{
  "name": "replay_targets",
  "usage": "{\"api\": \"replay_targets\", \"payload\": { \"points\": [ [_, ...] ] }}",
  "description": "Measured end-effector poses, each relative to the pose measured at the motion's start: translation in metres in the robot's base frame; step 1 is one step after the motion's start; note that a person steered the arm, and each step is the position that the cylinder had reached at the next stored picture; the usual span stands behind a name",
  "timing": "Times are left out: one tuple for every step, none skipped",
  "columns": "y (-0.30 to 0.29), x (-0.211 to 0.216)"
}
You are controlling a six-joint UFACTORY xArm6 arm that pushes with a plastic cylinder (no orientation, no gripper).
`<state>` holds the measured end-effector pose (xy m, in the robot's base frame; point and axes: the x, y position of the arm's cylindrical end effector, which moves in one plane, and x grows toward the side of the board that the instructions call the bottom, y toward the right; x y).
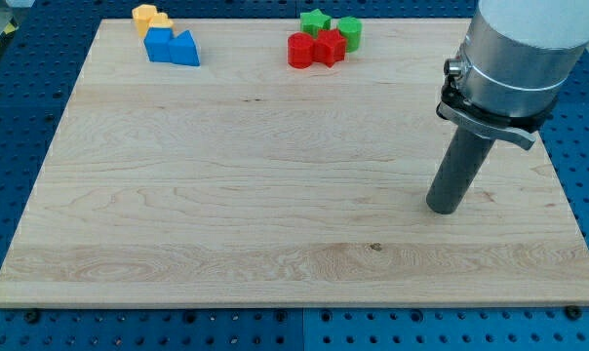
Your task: Point your arm to the group of blocks
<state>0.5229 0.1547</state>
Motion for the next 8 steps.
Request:
{"api": "replay_targets", "payload": {
  "points": [
    [0.001, 0.0],
    [0.001, 0.0],
    [0.001, 0.0],
    [0.0, -0.001],
    [-0.02, -0.021],
    [-0.033, -0.048],
    [-0.048, -0.08],
    [-0.063, -0.111]
  ]
}}
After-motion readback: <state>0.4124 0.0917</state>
